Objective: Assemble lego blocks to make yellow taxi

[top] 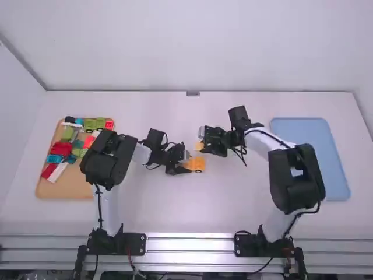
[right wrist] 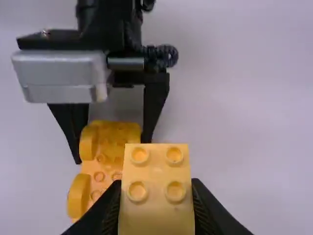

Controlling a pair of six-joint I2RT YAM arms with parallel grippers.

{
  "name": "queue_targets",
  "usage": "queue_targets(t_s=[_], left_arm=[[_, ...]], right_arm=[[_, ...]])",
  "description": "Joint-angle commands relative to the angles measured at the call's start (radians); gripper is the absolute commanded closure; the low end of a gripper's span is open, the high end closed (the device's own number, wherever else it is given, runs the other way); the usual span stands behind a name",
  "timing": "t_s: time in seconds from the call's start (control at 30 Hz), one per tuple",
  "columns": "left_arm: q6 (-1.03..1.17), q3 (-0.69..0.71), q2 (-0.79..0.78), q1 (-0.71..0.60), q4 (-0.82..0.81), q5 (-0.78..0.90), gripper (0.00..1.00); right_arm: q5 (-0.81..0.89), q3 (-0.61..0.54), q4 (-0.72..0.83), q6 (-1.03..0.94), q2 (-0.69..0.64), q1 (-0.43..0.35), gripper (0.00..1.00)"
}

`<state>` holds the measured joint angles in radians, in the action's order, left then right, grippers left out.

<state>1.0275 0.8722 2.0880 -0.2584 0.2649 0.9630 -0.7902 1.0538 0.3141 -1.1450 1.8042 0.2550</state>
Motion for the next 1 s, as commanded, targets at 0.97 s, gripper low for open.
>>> queue_targets(t_s=[0.97], left_arm=[[-0.018,0.004,0.005,0.002,-0.02,0.041,0.48]], right_arm=[[-0.095,-0.23,-0.334,0.127,0.087,0.015,1.0]])
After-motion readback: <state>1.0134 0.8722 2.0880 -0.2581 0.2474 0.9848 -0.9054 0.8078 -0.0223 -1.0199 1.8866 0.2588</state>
